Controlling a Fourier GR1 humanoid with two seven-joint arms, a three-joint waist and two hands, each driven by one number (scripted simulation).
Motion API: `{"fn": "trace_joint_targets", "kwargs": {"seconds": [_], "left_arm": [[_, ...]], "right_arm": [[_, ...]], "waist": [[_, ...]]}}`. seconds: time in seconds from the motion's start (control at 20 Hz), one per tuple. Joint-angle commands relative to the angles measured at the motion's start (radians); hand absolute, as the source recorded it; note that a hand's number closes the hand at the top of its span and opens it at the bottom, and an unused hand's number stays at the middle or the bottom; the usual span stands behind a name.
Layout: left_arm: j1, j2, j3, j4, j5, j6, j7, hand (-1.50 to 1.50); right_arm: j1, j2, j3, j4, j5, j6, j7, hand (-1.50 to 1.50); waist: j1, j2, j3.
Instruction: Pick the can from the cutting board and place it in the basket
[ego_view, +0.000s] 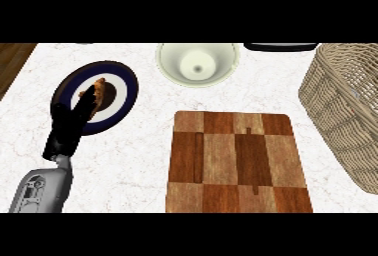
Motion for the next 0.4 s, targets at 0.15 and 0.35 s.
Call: {"fn": "trace_joint_targets", "kwargs": {"seconds": [0.15,0.35], "left_arm": [[0.059,-0.017,-0.014,-0.024,-0.015,0.014,-0.023,0.00],[0.016,0.010,0.005,-0.029,0.003,-0.007,0.005,0.00]], "right_arm": [[0.109,-0.192,-0.183,0.177,-0.127,0.121,-0.056,-1.50],[0.163,-0.303,-0.271,0.364,-0.169,0.148,-0.203,-1.50]], "waist": [[-0.005,-0.001,0.001],[-0.002,0.003,0.002]]}}
